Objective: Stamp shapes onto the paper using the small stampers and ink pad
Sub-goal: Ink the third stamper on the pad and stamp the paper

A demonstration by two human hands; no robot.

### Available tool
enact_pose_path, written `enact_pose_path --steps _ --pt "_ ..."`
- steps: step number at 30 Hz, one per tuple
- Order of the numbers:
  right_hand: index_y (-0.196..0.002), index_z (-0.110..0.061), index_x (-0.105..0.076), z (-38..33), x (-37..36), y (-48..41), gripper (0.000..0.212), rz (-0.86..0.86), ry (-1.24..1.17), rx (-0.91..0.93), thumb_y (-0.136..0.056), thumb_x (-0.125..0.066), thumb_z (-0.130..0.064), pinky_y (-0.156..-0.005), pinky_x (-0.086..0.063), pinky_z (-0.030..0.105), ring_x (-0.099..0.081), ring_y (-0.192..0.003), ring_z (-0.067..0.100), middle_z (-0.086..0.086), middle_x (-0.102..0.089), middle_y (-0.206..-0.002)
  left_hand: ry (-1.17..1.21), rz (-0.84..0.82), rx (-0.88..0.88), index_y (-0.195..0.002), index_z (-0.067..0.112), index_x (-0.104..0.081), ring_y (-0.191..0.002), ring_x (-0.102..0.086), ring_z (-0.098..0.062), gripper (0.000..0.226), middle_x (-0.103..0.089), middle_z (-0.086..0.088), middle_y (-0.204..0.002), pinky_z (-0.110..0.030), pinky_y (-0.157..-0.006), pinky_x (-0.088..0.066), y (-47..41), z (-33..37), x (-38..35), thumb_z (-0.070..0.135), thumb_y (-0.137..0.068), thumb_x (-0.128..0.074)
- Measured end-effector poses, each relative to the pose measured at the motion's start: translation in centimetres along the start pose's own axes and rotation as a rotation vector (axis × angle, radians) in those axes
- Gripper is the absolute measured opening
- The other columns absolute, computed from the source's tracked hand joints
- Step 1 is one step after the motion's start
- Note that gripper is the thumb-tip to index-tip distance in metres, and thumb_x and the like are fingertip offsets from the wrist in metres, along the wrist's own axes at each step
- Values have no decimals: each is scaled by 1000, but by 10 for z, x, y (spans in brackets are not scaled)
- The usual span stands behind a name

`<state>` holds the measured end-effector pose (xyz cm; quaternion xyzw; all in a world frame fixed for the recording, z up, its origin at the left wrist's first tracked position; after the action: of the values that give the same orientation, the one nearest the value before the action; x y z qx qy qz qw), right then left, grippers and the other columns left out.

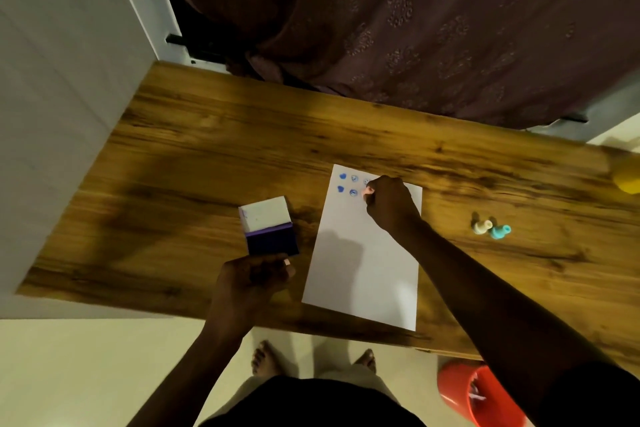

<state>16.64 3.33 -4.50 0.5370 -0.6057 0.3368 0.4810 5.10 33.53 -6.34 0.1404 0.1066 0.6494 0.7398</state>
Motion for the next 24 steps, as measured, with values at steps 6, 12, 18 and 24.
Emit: enact_pose_path --steps 6,12,18,24 --pt "-112 3 -70 1 11 -8 35 -77 -51 -9 -94 -68 -27 -91 -51 34 -66 -108 34 18 -71 -115 -8 17 2 -107 17 -75 -81 -81 -18 32 -83 8 -92 -22 -63 -62 9 14 3 4 -78 -84" --pt "-94 -9 -80 6 83 5 20 112 -431 -20 -85 -79 -27 -70 -53 18 -73 -80 13 4 -79 -90 -36 18 -49 -99 26 -77 -81 -80 -18 28 -83 10 -90 -26 -69 -63 12 26 -10 8 -79 -85" --pt "-98 -17 -81 7 100 82 13 -28 -1031 -79 -85 -80 -20 -63 -57 20 -68 -68 9 4 -78 -81 -20 -47 -99 -84 49 -77 -87 -80 -15 43 -83 11 -90 -43 -88 -62 16 54 -52 8 -76 -86" --pt "-108 -15 -77 7 79 158 20 -191 -1120 -46 -89 -73 -10 -70 -59 23 -73 -79 15 5 -78 -92 -13 -186 -149 -99 34 -83 -101 -78 -18 31 -83 3 -103 -46 -97 -60 22 79 -106 14 -76 -86"
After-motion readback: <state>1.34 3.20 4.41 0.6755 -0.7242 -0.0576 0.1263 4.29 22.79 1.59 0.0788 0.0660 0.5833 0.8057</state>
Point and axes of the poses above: each hand's wrist, its own y-axis away from the middle knuckle, its own x-axis out of the back of the hand, z = x × y, the point moved 10 cm from there along -y, towards the middle knuckle
